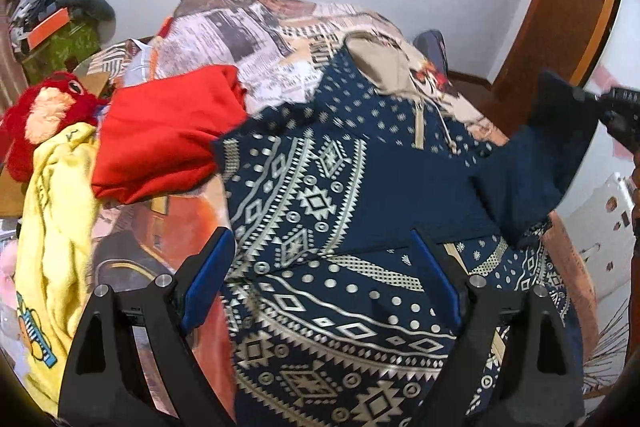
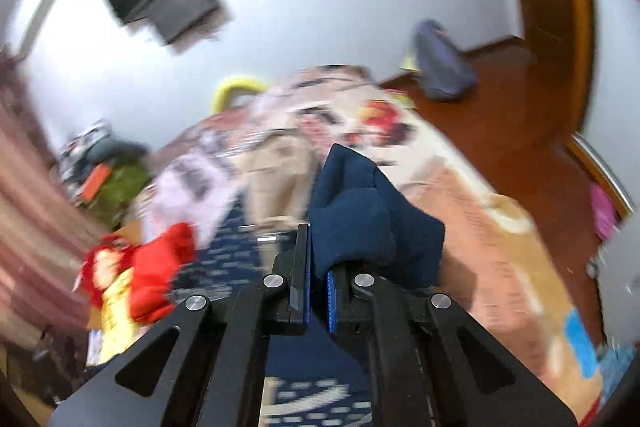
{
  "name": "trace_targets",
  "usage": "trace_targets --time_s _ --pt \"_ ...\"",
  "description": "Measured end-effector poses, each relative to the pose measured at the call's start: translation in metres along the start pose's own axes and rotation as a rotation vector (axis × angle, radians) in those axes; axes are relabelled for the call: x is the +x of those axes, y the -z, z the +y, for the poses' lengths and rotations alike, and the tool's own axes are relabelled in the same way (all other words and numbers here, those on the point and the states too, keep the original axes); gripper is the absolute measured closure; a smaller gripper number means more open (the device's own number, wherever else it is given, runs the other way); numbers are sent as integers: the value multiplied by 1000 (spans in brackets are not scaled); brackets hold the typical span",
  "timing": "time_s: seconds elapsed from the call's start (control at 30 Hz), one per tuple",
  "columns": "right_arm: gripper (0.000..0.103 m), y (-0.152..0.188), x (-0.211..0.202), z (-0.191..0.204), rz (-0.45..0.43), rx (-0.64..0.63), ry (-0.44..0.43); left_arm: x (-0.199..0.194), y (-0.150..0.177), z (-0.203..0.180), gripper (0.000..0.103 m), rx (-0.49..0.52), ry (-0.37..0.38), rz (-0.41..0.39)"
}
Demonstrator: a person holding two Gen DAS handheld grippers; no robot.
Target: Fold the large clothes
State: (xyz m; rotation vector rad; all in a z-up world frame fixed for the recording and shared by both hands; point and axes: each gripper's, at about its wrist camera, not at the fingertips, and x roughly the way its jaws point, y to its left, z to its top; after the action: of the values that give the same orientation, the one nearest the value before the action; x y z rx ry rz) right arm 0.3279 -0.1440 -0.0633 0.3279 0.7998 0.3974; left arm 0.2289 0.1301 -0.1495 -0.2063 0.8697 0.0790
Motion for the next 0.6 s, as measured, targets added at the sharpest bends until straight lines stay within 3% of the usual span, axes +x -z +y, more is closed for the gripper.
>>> trace_targets --time_s 0.17,0.33,0.47,0.6 --pt "98 24 33 77 81 -90 -105 -19 6 28 15 -43 -3 -27" --pt "98 82 95 133 265 -193 -136 -33 16 58 15 -87 -19 -30" --pt "97 137 144 149 446 -276 -101 -38 24 79 15 -121 -28 -23" --pt "95 169 161 147 578 -328 -78 -41 33 93 15 -132 -32 -6"
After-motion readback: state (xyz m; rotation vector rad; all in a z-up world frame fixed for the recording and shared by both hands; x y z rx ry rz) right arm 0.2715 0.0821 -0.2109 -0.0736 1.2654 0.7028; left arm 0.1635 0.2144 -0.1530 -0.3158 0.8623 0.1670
